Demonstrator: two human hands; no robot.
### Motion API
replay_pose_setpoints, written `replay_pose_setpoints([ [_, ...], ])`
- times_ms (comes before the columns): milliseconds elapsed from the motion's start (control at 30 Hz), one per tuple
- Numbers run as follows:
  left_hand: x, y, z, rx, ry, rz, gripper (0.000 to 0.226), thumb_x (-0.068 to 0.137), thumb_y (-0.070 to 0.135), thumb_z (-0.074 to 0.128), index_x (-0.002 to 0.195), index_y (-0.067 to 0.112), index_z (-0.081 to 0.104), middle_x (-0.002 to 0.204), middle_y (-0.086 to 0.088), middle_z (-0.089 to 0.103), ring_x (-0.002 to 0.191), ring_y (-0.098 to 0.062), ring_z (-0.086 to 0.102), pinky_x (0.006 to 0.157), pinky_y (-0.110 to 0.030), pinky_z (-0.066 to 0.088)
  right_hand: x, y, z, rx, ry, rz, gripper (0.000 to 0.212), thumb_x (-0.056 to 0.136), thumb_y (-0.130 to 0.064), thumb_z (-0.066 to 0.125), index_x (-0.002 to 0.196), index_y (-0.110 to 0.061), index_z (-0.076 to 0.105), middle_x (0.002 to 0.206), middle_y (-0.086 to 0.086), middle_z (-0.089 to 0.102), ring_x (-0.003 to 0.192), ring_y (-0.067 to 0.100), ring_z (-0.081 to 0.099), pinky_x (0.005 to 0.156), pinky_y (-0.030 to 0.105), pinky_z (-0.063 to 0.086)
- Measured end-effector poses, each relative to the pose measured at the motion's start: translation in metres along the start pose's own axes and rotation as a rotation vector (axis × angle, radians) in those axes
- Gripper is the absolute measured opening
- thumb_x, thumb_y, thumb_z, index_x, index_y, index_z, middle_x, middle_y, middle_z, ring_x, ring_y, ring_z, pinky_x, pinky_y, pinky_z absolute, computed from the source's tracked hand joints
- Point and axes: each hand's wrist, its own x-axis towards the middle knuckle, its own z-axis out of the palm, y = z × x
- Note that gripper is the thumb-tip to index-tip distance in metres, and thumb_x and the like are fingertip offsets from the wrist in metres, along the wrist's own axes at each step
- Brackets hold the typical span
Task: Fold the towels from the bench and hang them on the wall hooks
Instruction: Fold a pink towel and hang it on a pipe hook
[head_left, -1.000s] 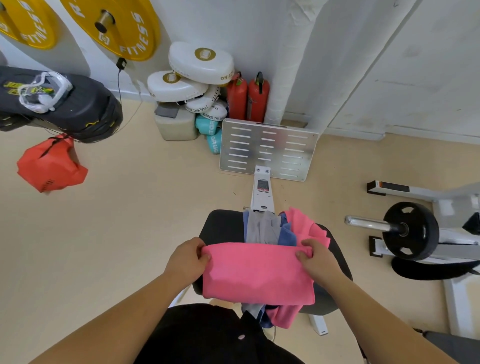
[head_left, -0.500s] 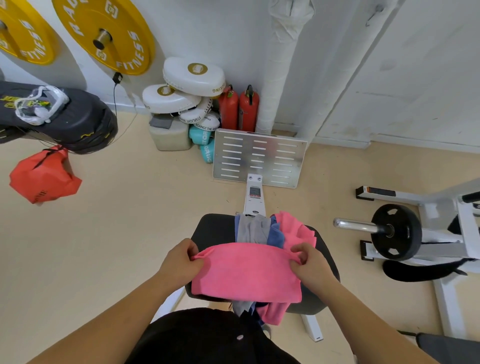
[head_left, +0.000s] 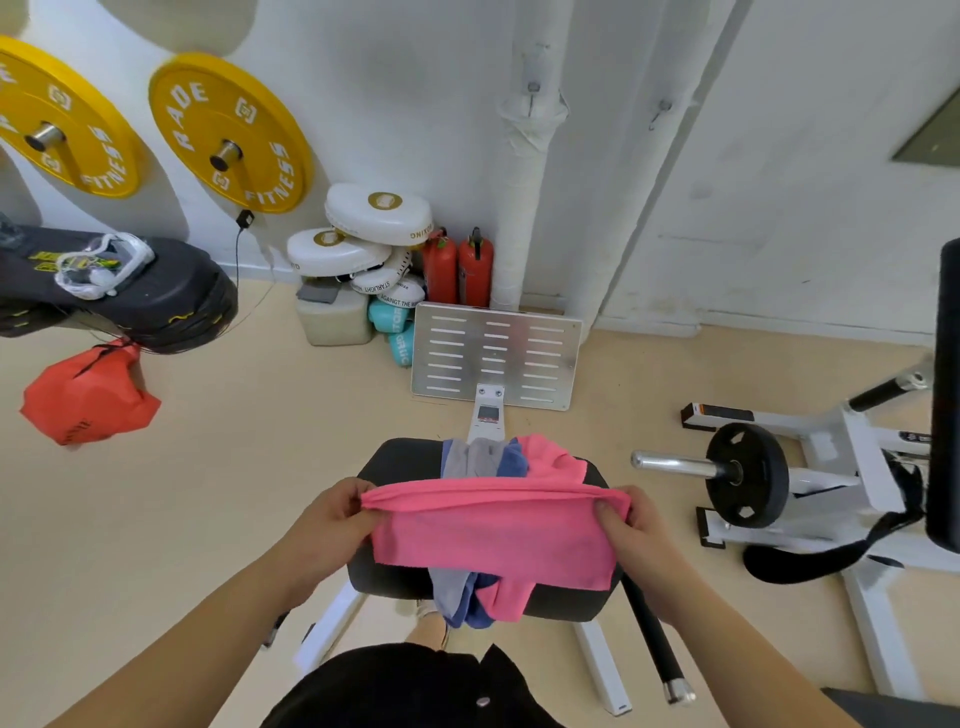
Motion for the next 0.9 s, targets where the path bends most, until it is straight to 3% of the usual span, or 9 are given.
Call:
replay_pose_setpoints([
  [100, -0.016, 0.0, 0.017, -0.117, 0.128, 0.021, 0.022, 0.092, 0.037, 0.062, 0.1, 0.017, 0.066, 0.102, -0.011, 0.072, 0.098, -0.033, 0.066, 0.091, -0.051, 0.054, -0.016, 0.003, 0.001, 0.056, 0.032, 0.001, 0.014, 0.104, -0.028, 0.051, 0.106, -0.014, 0.054, 0.104, 0.01, 0.059, 0.09, 0.019, 0.055, 0.08, 0.038, 0.048],
  [200, -0.028, -0.001, 0.031, -0.108, 0.299, 0.078, 0.022, 0.103, 0.035, 0.052, 0.101, 0.015, 0.061, 0.1, -0.008, 0.067, 0.085, -0.021, 0.06, 0.072, -0.034, 0.048, -0.032, 0.006, 0.006, 0.08, 0.048, -0.02, 0.015, 0.106, -0.026, 0.049, 0.104, -0.012, 0.054, 0.101, 0.01, 0.059, 0.085, 0.018, 0.055, 0.074, 0.035, 0.048],
  [267, -0.031, -0.001, 0.036, -0.059, 0.351, 0.096, 0.024, 0.105, 0.035, 0.049, 0.102, 0.014, 0.058, 0.098, -0.006, 0.065, 0.082, -0.017, 0.059, 0.068, -0.031, 0.044, -0.039, 0.004, 0.012, 0.073, 0.065, -0.019, 0.016, 0.106, -0.026, 0.049, 0.099, -0.013, 0.054, 0.093, 0.006, 0.056, 0.078, 0.017, 0.051, 0.068, 0.032, 0.045],
  [400, -0.022, -0.011, 0.028, 0.016, 0.388, 0.07, 0.029, 0.105, 0.039, 0.046, 0.104, 0.012, 0.056, 0.097, -0.007, 0.066, 0.083, -0.019, 0.061, 0.065, -0.031, 0.044, -0.037, 0.001, 0.03, 0.063, 0.037, 0.007, 0.021, 0.104, -0.034, 0.052, 0.101, -0.013, 0.056, 0.091, 0.01, 0.06, 0.076, 0.024, 0.056, 0.06, 0.037, 0.047],
  [533, 0.001, -0.013, 0.002, 0.056, 0.4, 0.022, 0.036, 0.105, 0.043, 0.043, 0.102, 0.01, 0.057, 0.094, -0.005, 0.065, 0.083, -0.017, 0.061, 0.064, -0.029, 0.042, -0.016, -0.011, 0.062, 0.076, 0.015, 0.103, 0.021, 0.102, -0.037, 0.055, 0.105, -0.017, 0.058, 0.101, 0.01, 0.064, 0.086, 0.026, 0.06, 0.07, 0.044, 0.056],
  [667, 0.029, -0.016, -0.034, 0.073, 0.409, -0.023, 0.035, 0.105, 0.041, 0.043, 0.101, 0.009, 0.057, 0.093, -0.006, 0.065, 0.08, -0.016, 0.059, 0.063, -0.029, 0.041, 0.008, -0.028, 0.108, 0.055, -0.026, 0.177, 0.028, 0.102, -0.04, 0.054, 0.108, -0.013, 0.06, 0.096, 0.01, 0.057, 0.083, 0.025, 0.055, 0.072, 0.044, 0.054],
  [833, 0.066, -0.024, -0.082, 0.097, 0.392, -0.07, 0.034, 0.104, 0.043, 0.045, 0.096, 0.012, 0.057, 0.092, -0.006, 0.065, 0.081, -0.02, 0.06, 0.065, -0.032, 0.044, 0.042, -0.049, 0.173, 0.075, -0.051, 0.283, 0.037, 0.099, -0.038, 0.056, 0.098, -0.001, 0.057, 0.088, 0.011, 0.048, 0.08, 0.028, 0.053, 0.082, 0.058, 0.06],
  [867, 0.071, -0.026, -0.089, 0.109, 0.384, -0.077, 0.033, 0.103, 0.043, 0.046, 0.097, 0.013, 0.057, 0.092, -0.005, 0.065, 0.083, -0.021, 0.061, 0.068, -0.034, 0.045, 0.05, -0.047, 0.184, 0.071, -0.043, 0.283, 0.04, 0.093, -0.038, 0.058, 0.088, 0.002, 0.051, 0.083, 0.011, 0.044, 0.077, 0.027, 0.049, 0.093, 0.066, 0.046],
  [900, 0.075, -0.028, -0.095, 0.124, 0.371, -0.086, 0.031, 0.103, 0.042, 0.047, 0.099, 0.013, 0.057, 0.093, -0.004, 0.065, 0.084, -0.022, 0.061, 0.07, -0.035, 0.046, 0.057, -0.044, 0.194, 0.069, -0.047, 0.293, 0.037, 0.086, -0.036, 0.057, 0.081, 0.0, 0.047, 0.08, 0.01, 0.04, 0.074, 0.026, 0.045, 0.072, 0.042, 0.021],
])
